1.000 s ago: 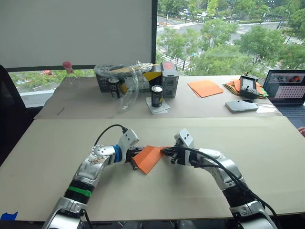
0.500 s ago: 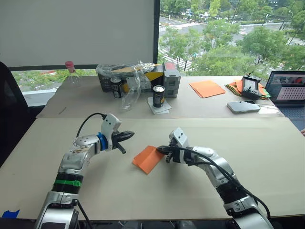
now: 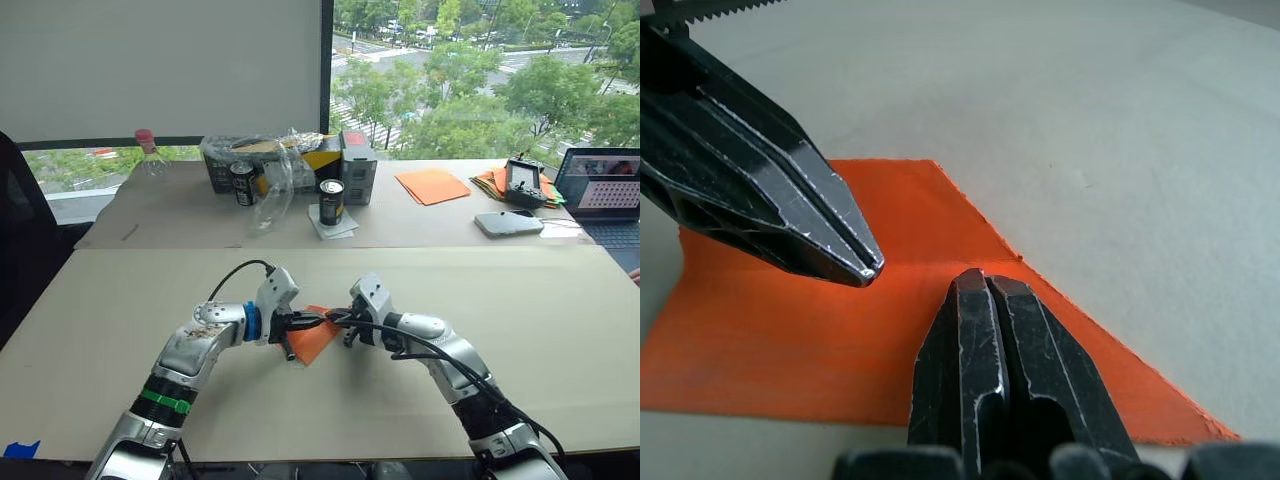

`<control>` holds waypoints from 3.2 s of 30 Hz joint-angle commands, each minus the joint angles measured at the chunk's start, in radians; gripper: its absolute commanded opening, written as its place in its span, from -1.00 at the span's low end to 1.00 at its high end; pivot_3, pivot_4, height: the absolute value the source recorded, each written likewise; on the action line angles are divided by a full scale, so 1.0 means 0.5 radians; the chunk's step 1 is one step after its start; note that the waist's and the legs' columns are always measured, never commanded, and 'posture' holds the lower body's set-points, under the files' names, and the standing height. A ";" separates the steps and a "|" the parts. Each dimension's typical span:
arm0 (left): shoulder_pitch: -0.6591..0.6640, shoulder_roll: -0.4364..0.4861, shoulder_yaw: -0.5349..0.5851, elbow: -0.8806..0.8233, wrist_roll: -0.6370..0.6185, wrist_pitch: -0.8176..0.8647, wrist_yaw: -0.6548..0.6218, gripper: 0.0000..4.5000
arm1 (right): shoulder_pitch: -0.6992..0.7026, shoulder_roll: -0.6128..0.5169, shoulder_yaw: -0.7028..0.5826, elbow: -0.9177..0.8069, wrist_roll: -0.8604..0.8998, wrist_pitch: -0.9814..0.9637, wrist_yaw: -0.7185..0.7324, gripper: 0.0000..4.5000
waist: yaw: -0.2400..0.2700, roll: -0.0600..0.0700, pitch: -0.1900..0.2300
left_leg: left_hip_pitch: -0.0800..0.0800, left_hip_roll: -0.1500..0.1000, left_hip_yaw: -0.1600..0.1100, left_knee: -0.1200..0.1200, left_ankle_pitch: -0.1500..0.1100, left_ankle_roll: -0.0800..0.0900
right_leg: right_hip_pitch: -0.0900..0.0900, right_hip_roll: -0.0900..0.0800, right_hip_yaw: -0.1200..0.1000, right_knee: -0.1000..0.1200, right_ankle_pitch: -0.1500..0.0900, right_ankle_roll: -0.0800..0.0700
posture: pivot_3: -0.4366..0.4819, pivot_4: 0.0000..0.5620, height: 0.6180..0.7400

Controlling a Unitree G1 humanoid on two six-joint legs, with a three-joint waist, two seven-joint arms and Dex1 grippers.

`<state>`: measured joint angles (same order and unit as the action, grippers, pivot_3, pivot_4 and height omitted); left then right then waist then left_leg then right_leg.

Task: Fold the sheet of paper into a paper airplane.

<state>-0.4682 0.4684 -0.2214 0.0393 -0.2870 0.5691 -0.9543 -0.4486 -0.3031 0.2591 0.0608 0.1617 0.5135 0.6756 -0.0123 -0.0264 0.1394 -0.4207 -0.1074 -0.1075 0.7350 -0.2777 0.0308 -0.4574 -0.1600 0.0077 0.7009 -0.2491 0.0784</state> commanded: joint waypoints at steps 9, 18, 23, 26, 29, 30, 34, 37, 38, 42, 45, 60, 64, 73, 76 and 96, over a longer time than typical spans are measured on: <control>0.047 -0.025 -0.092 0.121 0.182 -0.212 0.038 -0.99 | 0.249 -0.033 -0.142 -0.251 0.041 0.179 -0.148 -1.00 | 0.015 0.000 0.000 | 0.000 -0.001 -0.001 0.000 0.000 0.001 | 0.001 -0.001 0.000 -0.001 0.000 0.000 | -0.05 -0.47 -0.14; 0.052 -0.052 -0.128 0.139 0.223 -0.231 0.022 -0.99 | 0.180 -0.121 -0.162 -0.025 -0.107 -0.056 -0.229 -1.00 | 0.017 0.000 0.000 | 0.009 0.000 0.000 0.001 0.000 0.001 | 0.006 0.000 0.000 -0.001 0.000 0.001 | -0.05 -0.47 -0.14; 0.065 -0.058 -0.121 0.124 0.237 -0.222 0.050 -0.99 | 0.188 -0.160 -0.150 0.032 -0.153 -0.153 -0.232 -1.00 | 0.017 0.000 0.000 | 0.009 0.000 0.000 0.001 0.000 0.001 | 0.006 0.000 0.000 -0.001 0.000 0.001 | -0.05 -0.47 -0.14; 0.069 -0.067 -0.111 0.121 0.231 -0.217 0.070 -0.99 | 0.190 -0.140 -0.209 -0.006 -0.117 -0.250 -0.253 -1.00 | 0.021 0.000 0.000 | 0.009 0.000 0.000 0.002 0.000 0.001 | 0.006 0.000 0.000 -0.001 0.000 0.001 | -0.05 -0.47 -0.14; 0.063 -0.076 -0.095 0.126 0.223 -0.215 0.080 -0.99 | 0.194 -0.115 -0.229 -0.107 -0.096 -0.471 -0.234 -1.00 | 0.020 0.000 0.000 | 0.008 -0.001 0.000 0.001 0.000 0.001 | 0.007 0.000 0.000 -0.001 0.000 0.001 | -0.05 -0.47 -0.14; 0.063 -0.074 -0.094 0.129 0.231 -0.224 0.086 -0.99 | 0.197 -0.124 -0.211 -0.133 -0.130 -0.549 -0.236 -1.00 | 0.017 0.000 0.000 | 0.007 0.000 0.000 0.001 0.000 0.001 | 0.007 0.000 0.001 -0.001 0.000 0.001 | -0.05 -0.47 -0.14; 0.092 -0.062 -0.091 0.148 0.263 -0.263 0.118 -0.99 | 0.266 -0.137 -0.093 -0.143 -0.235 -0.693 -0.188 -1.00 | 0.001 0.000 0.000 | 0.003 0.000 0.001 0.000 0.000 0.000 | 0.003 0.000 0.001 0.000 0.000 0.000 | -0.05 -0.47 -0.14; 0.102 -0.066 -0.076 0.138 0.251 -0.252 0.134 -0.99 | 0.305 -0.123 -0.048 -0.120 -0.273 -0.721 -0.177 -1.00 | 0.000 0.000 0.000 | 0.003 0.000 0.001 -0.001 0.000 0.000 | 0.003 0.000 0.001 0.000 0.000 0.001 | -0.05 -0.47 -0.14; 0.102 -0.062 -0.072 0.135 0.248 -0.248 0.133 -0.99 | 0.315 -0.115 -0.036 -0.112 -0.277 -0.714 -0.172 -1.00 | -0.002 0.000 0.000 | 0.003 0.000 0.001 -0.001 0.000 0.000 | 0.003 0.000 0.001 0.000 0.000 0.000 | -0.05 -0.47 -0.14; 0.097 -0.048 -0.062 0.134 0.243 -0.242 0.124 -0.99 | 0.341 -0.097 0.009 -0.096 -0.304 -0.703 -0.138 -1.00 | -0.003 0.000 0.000 | 0.004 0.001 0.001 0.000 0.000 0.000 | 0.003 0.001 0.001 0.000 0.000 0.000 | -0.05 -0.47 -0.14; 0.093 -0.035 -0.052 0.148 0.238 -0.244 0.114 -0.99 | 0.354 -0.092 0.060 -0.106 -0.319 -0.701 -0.093 -1.00 | -0.007 0.000 0.000 | 0.005 0.001 0.001 -0.001 0.000 0.000 | 0.004 0.002 0.001 0.000 0.000 0.000 | -0.05 -0.47 -0.14; 0.093 -0.042 -0.014 0.163 0.233 -0.231 0.131 -0.99 | 0.339 -0.156 0.339 -0.339 -0.357 -0.430 0.245 -1.00 | -0.011 0.000 -0.001 | 0.009 0.003 0.001 -0.004 0.000 0.000 | 0.005 0.003 0.001 -0.001 0.000 0.000 | -0.05 -0.47 -0.14; 0.109 -0.049 -0.016 0.136 0.218 -0.207 0.135 -0.99 | 0.356 -0.146 0.401 -0.363 -0.358 -0.425 0.295 -1.00 | -0.010 0.000 -0.001 | 0.010 0.003 0.001 -0.005 0.000 0.000 | 0.005 0.003 0.001 -0.001 0.000 0.000 | -0.05 -0.47 -0.14; 0.152 0.012 0.006 0.053 0.192 -0.118 0.114 -0.99 | 0.327 -0.160 0.637 -0.443 -0.477 -0.336 0.380 -1.00 | -0.018 0.000 -0.002 | 0.011 0.004 0.001 -0.007 0.000 -0.001 | 0.004 0.003 0.001 0.000 0.000 0.000 | -0.05 -0.47 -0.14; 0.159 0.027 0.006 0.038 0.187 -0.095 0.106 -0.99 | 0.337 -0.164 0.655 -0.498 -0.469 -0.303 0.393 -1.00 | -0.017 0.000 -0.003 | 0.013 0.004 0.001 -0.009 0.000 -0.001 | 0.005 0.003 0.001 -0.001 -0.001 0.000 | -0.05 -0.47 -0.14; -0.039 -0.113 0.022 0.244 0.199 -0.173 0.144 -0.99 | 0.071 -0.188 -0.036 -0.457 -0.246 0.029 -0.002 -1.00 | 0.015 -0.001 -0.002 | 0.010 0.001 0.001 -0.008 0.000 -0.001 | 0.004 0.001 0.001 -0.002 0.000 0.000 | -0.05 -0.47 -0.14</control>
<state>-0.4778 0.4122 -0.2123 0.1450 -0.1995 0.4825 -0.8948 -0.4015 -0.4012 0.2289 -0.1912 0.0564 0.5449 0.6941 -0.0049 -0.0269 0.1383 -0.4161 -0.1072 -0.1068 0.7309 -0.2776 0.0305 -0.4557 -0.1600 0.0082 0.6999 -0.2492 0.0783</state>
